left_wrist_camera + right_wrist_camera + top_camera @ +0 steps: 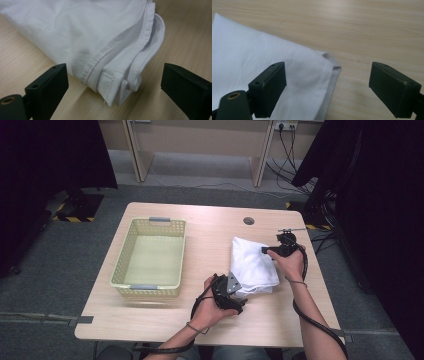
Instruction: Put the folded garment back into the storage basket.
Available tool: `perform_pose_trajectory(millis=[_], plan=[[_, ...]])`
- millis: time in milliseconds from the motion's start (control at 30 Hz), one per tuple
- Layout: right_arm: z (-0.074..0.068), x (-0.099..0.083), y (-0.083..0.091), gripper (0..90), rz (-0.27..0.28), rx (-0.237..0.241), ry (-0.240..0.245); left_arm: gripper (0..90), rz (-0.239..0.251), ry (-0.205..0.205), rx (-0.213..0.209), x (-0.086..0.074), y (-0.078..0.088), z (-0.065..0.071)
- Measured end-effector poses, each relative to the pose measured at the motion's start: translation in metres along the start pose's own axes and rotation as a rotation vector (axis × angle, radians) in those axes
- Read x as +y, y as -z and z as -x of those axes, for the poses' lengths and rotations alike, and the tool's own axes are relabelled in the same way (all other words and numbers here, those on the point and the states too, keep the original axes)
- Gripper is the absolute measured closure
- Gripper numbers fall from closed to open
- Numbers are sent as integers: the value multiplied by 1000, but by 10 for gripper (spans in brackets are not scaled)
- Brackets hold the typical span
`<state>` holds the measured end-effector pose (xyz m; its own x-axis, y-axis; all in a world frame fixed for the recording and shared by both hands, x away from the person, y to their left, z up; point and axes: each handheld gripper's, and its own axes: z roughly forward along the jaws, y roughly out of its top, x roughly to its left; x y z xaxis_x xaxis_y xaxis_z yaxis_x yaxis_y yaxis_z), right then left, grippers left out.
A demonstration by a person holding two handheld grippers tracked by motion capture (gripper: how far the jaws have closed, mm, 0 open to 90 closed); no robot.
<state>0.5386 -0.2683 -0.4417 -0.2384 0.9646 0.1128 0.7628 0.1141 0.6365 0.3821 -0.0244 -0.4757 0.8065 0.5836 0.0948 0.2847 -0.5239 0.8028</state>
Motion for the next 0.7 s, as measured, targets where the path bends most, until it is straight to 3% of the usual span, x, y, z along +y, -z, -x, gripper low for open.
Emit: perform_pose_trajectory(millis=[400, 633, 667, 700], plan=[[-3, 3, -21, 166, -49, 17, 10, 112, -39, 22, 14, 3, -10, -8], [-8, 2, -27, 265, -53, 35, 46, 175, -51, 29, 8, 5, -14, -12], [-11, 1, -27, 352, -44, 35, 81, 189, -51, 24, 2, 5, -15, -13], [-11, 1, -27, 352, -44, 35, 81, 199, -51, 24, 2, 5, -15, -13]])
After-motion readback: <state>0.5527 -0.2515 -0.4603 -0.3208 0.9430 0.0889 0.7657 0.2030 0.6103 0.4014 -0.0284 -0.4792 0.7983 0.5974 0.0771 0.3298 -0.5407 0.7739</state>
